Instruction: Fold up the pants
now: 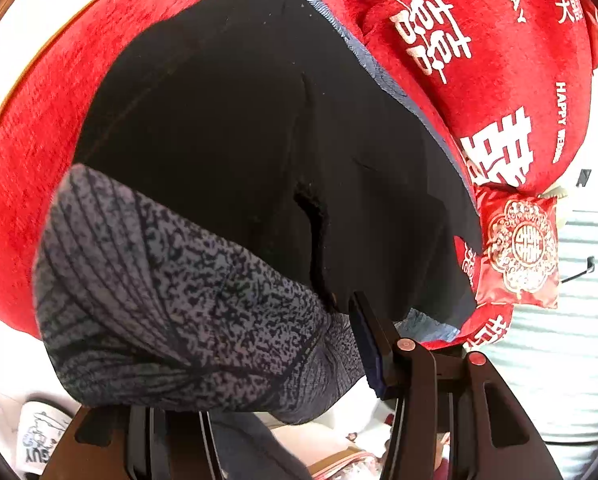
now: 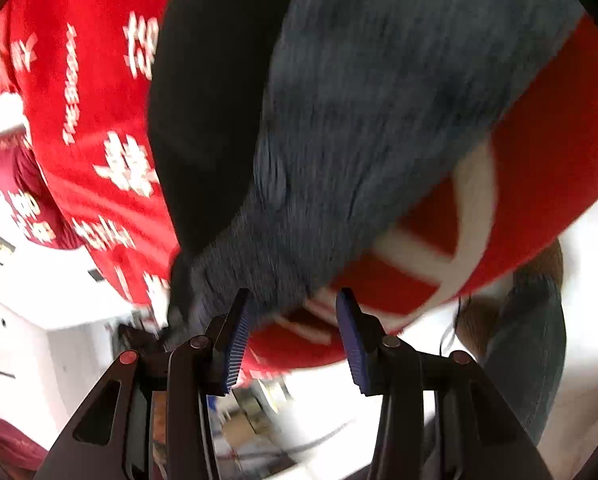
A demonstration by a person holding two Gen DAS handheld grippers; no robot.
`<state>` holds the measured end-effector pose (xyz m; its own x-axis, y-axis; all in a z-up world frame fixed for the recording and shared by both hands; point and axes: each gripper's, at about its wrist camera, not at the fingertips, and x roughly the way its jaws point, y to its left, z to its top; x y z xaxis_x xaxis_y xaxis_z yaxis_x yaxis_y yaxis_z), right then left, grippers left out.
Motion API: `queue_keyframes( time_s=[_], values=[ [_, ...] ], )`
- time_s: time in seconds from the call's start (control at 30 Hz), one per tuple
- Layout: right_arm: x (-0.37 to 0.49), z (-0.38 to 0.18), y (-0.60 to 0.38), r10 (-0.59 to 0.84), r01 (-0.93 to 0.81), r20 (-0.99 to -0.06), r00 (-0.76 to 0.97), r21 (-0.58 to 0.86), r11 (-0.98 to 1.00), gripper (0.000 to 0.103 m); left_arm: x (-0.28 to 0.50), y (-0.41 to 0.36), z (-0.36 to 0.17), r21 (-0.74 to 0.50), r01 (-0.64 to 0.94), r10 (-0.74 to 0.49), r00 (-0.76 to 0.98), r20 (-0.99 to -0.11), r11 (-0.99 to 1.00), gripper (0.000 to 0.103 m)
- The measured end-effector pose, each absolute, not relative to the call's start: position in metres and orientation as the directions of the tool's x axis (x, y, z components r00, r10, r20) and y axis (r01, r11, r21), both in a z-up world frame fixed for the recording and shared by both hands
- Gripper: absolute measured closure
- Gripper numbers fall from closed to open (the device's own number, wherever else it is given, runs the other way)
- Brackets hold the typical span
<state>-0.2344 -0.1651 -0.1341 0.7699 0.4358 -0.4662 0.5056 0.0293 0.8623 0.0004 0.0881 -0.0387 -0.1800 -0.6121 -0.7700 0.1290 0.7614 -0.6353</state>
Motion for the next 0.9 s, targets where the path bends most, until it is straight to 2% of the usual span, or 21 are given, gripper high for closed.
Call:
queue_keyframes(
  time_s=[0.1,0.23,0.27,0.3,0.33,0.4,0.5,0.63,0.77,0.9],
  values=[
    [-0.241,-0.132,-0.175,0.375,0.485,-0.442,0.815,0.874,-0.023,0.055,0.001,0.088,-0.039,-0.618,0.156,-0.589,-0.193,-0.784,0.771,0.052],
    [-0.244,-0.138,-0.182,0.365,0.480,-0.416,0.833,0.871,-0.104,0.058,0.001,0.090,-0.050,-0.581,0.154,-0.551,-0.199,-0.811,0.799,0.052],
    [-0.244,-0.142,-0.183,0.362,0.485,-0.410,0.837,0.862,-0.144,0.069,0.001,0.091,-0.052,-0.570,0.152,-0.540,-0.197,-0.818,0.808,0.052],
    [-0.245,-0.143,-0.184,0.354,0.488,-0.411,0.840,0.857,-0.163,0.093,0.001,0.091,-0.054,-0.557,0.153,-0.528,-0.192,-0.827,0.817,0.052],
    [-0.248,-0.141,-0.187,0.338,0.493,-0.420,0.843,0.854,-0.169,0.095,0.001,0.092,-0.054,-0.548,0.151,-0.521,-0.186,-0.833,0.823,0.056],
    [-0.245,-0.132,-0.182,0.332,0.491,-0.424,0.843,0.858,-0.151,0.095,0.001,0.095,-0.053,-0.563,0.145,-0.536,-0.187,-0.823,0.814,0.067],
    [-0.234,-0.104,-0.194,0.361,0.498,-0.442,0.821,0.864,-0.076,0.095,0.005,0.094,-0.043,-0.555,0.145,-0.531,-0.175,-0.829,0.819,0.067],
    [-0.211,-0.068,-0.220,0.415,0.496,-0.456,0.787,0.868,0.013,0.095,0.022,0.079,-0.004,-0.548,0.170,-0.533,-0.125,-0.837,0.819,0.067],
    [-0.165,-0.031,-0.266,0.474,0.460,-0.452,0.756,0.881,0.108,0.095,0.062,0.052,0.036,-0.534,0.189,-0.537,-0.041,-0.843,0.824,0.067],
    [-0.107,-0.012,-0.313,0.535,0.445,-0.472,0.700,0.875,0.190,0.095,0.111,0.018,0.049,-0.513,0.184,-0.528,0.035,-0.849,0.838,0.066]
  ],
)
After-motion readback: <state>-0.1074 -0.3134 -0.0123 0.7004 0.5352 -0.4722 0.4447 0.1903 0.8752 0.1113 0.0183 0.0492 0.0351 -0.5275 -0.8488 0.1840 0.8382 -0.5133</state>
